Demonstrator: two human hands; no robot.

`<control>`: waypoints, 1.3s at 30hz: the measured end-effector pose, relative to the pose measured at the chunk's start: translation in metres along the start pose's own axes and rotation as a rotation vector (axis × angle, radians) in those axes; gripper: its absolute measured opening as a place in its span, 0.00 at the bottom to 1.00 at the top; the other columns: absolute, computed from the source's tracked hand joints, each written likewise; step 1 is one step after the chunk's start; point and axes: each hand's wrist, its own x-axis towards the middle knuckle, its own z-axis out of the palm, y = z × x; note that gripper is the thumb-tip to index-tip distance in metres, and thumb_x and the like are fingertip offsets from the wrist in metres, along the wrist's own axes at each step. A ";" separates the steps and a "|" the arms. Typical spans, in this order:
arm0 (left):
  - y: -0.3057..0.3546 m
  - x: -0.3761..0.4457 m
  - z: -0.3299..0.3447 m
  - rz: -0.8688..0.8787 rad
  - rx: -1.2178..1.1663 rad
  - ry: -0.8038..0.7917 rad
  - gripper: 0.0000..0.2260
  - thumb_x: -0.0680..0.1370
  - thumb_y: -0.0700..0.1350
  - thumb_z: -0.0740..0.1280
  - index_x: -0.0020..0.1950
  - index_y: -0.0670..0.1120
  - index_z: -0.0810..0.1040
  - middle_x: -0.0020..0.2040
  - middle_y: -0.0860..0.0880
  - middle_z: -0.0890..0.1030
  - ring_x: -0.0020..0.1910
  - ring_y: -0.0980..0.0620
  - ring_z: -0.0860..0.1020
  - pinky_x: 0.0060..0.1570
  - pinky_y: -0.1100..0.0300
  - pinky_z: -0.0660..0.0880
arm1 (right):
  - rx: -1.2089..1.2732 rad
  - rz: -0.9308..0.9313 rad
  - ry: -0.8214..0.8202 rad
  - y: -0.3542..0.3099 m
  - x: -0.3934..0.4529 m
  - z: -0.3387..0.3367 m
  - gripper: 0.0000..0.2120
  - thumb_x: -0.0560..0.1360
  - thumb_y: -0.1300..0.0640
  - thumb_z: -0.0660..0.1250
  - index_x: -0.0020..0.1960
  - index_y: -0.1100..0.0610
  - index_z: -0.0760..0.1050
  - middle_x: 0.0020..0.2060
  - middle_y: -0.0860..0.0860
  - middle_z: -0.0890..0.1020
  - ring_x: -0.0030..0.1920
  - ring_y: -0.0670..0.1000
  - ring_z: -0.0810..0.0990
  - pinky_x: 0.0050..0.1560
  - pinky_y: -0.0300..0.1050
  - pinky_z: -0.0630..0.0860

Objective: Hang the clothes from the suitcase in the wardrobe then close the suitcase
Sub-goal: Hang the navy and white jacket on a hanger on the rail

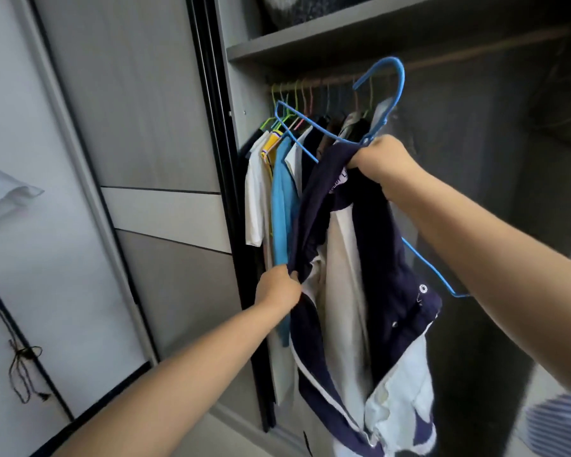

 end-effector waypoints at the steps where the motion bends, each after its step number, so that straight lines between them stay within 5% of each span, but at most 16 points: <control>1: 0.003 0.006 -0.005 -0.049 -0.093 0.059 0.14 0.81 0.43 0.54 0.60 0.38 0.73 0.58 0.39 0.76 0.57 0.42 0.75 0.51 0.57 0.70 | -0.022 0.000 0.016 0.003 0.001 -0.007 0.11 0.70 0.64 0.64 0.52 0.67 0.77 0.43 0.58 0.77 0.44 0.52 0.76 0.43 0.45 0.71; 4: 0.013 0.027 -0.026 -0.044 -0.283 0.197 0.14 0.82 0.42 0.53 0.59 0.35 0.72 0.56 0.36 0.76 0.56 0.41 0.74 0.48 0.56 0.68 | -0.039 -0.005 0.058 0.015 0.004 -0.031 0.12 0.72 0.64 0.65 0.54 0.67 0.76 0.45 0.60 0.78 0.44 0.52 0.75 0.40 0.44 0.70; 8: 0.023 0.026 -0.054 0.246 -0.240 0.251 0.10 0.81 0.45 0.57 0.47 0.38 0.70 0.42 0.40 0.77 0.45 0.41 0.74 0.38 0.56 0.63 | -0.074 0.057 0.073 0.034 0.003 -0.061 0.02 0.71 0.64 0.65 0.40 0.61 0.74 0.27 0.54 0.74 0.27 0.48 0.72 0.20 0.34 0.66; 10: 0.028 0.026 -0.072 0.377 -0.121 0.170 0.11 0.77 0.47 0.64 0.40 0.42 0.68 0.33 0.49 0.72 0.35 0.48 0.71 0.32 0.61 0.62 | -0.100 0.089 0.068 0.047 0.004 -0.074 0.09 0.71 0.65 0.66 0.34 0.59 0.71 0.24 0.53 0.72 0.25 0.50 0.69 0.24 0.38 0.66; 12: 0.033 0.031 -0.094 0.435 0.008 0.079 0.13 0.73 0.46 0.70 0.35 0.48 0.66 0.32 0.53 0.70 0.32 0.55 0.70 0.31 0.69 0.65 | -0.145 0.077 0.046 0.053 0.004 -0.081 0.04 0.72 0.64 0.67 0.39 0.61 0.74 0.31 0.56 0.73 0.32 0.53 0.70 0.30 0.43 0.66; 15: 0.037 0.037 -0.115 0.499 0.204 0.103 0.15 0.73 0.44 0.70 0.33 0.49 0.65 0.33 0.50 0.74 0.40 0.46 0.75 0.32 0.68 0.66 | -0.202 0.069 -0.007 0.057 0.004 -0.074 0.09 0.71 0.61 0.69 0.48 0.66 0.77 0.39 0.58 0.74 0.40 0.54 0.72 0.39 0.47 0.68; 17: 0.034 0.038 -0.119 0.469 0.274 0.247 0.14 0.74 0.43 0.67 0.34 0.48 0.63 0.38 0.43 0.76 0.44 0.42 0.76 0.35 0.57 0.64 | -0.197 0.058 -0.066 0.059 0.001 -0.065 0.13 0.70 0.59 0.71 0.48 0.68 0.77 0.36 0.58 0.74 0.38 0.53 0.72 0.38 0.46 0.69; 20: 0.038 0.040 -0.131 0.372 0.229 0.405 0.16 0.75 0.41 0.63 0.31 0.49 0.59 0.41 0.40 0.75 0.45 0.40 0.75 0.37 0.57 0.63 | -0.122 -0.010 -0.149 0.062 -0.006 -0.055 0.08 0.71 0.54 0.71 0.37 0.58 0.78 0.21 0.49 0.68 0.23 0.46 0.66 0.24 0.35 0.62; 24: 0.042 0.039 -0.149 0.238 0.326 0.405 0.03 0.75 0.40 0.62 0.42 0.42 0.72 0.49 0.38 0.77 0.51 0.38 0.75 0.42 0.54 0.69 | 0.001 -0.147 -0.031 0.069 -0.015 -0.039 0.17 0.79 0.49 0.57 0.33 0.49 0.73 0.15 0.47 0.61 0.15 0.45 0.59 0.19 0.35 0.60; 28: 0.024 0.034 -0.146 0.155 0.466 0.365 0.03 0.74 0.39 0.61 0.46 0.41 0.73 0.52 0.37 0.77 0.52 0.37 0.75 0.41 0.55 0.66 | 0.129 -0.267 0.081 0.069 -0.026 -0.043 0.19 0.81 0.54 0.54 0.33 0.50 0.73 0.12 0.49 0.64 0.14 0.45 0.61 0.20 0.34 0.61; 32: -0.002 0.033 -0.158 0.068 0.568 0.381 0.07 0.74 0.38 0.62 0.49 0.39 0.74 0.53 0.36 0.78 0.54 0.36 0.75 0.43 0.53 0.69 | 0.396 -0.176 -0.245 0.074 -0.037 -0.044 0.19 0.81 0.54 0.52 0.36 0.59 0.71 0.14 0.47 0.59 0.16 0.41 0.55 0.20 0.30 0.53; 35: -0.016 0.029 -0.166 0.022 0.592 0.399 0.07 0.73 0.38 0.62 0.49 0.39 0.75 0.53 0.37 0.78 0.53 0.36 0.75 0.45 0.52 0.71 | 0.219 -0.190 -0.495 0.080 -0.049 -0.037 0.21 0.77 0.48 0.57 0.36 0.64 0.72 0.15 0.48 0.59 0.16 0.44 0.56 0.19 0.32 0.57; 39: -0.022 0.018 -0.168 0.068 0.617 0.410 0.07 0.73 0.37 0.61 0.50 0.37 0.73 0.52 0.36 0.77 0.53 0.36 0.75 0.41 0.54 0.68 | 0.069 -0.145 -0.679 0.073 -0.063 -0.003 0.19 0.80 0.54 0.53 0.36 0.61 0.74 0.13 0.49 0.60 0.15 0.45 0.56 0.20 0.32 0.60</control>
